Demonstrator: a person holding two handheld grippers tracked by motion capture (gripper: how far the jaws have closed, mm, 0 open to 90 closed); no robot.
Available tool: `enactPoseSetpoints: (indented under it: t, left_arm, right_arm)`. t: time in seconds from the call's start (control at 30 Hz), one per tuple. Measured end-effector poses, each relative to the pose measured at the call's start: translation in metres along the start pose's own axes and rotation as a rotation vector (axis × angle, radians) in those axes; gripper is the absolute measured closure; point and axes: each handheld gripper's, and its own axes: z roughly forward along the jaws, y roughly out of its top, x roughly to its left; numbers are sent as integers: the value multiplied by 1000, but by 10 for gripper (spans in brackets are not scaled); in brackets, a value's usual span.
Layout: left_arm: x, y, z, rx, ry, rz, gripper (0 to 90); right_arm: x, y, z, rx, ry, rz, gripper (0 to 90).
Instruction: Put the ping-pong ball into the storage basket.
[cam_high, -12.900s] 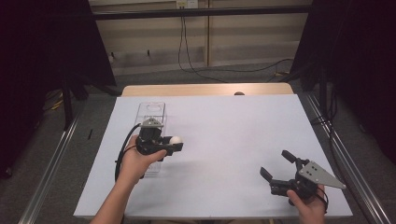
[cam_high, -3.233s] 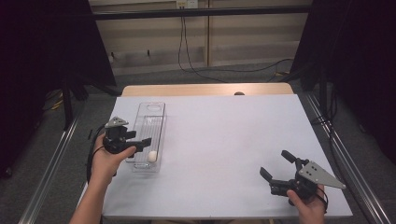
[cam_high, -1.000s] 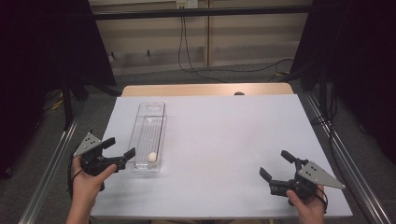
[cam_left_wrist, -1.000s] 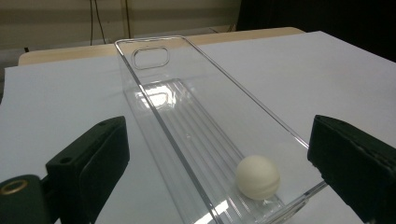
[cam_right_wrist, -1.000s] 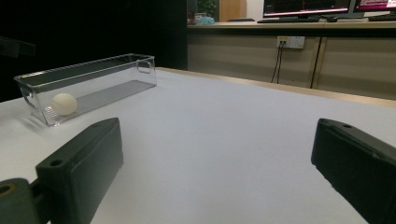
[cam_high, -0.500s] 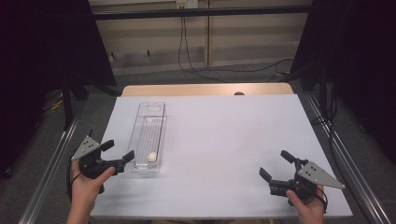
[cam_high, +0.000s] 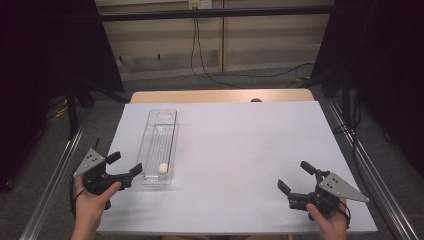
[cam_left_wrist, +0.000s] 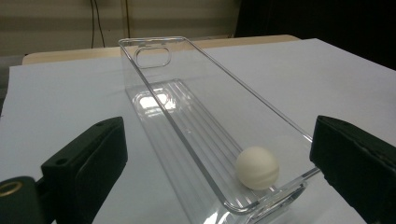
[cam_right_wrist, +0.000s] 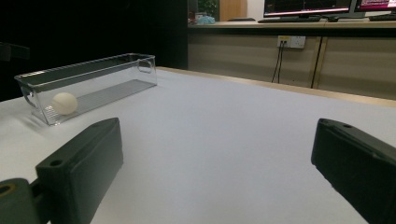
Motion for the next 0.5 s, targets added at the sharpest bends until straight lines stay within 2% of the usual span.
enactPoseSetpoints:
  t: [0.5]
  left_arm:
    - [-2,-9,-2,-13,-7,5,40]
  right_arm:
    - [1,1,0,-5,-1,5,19]
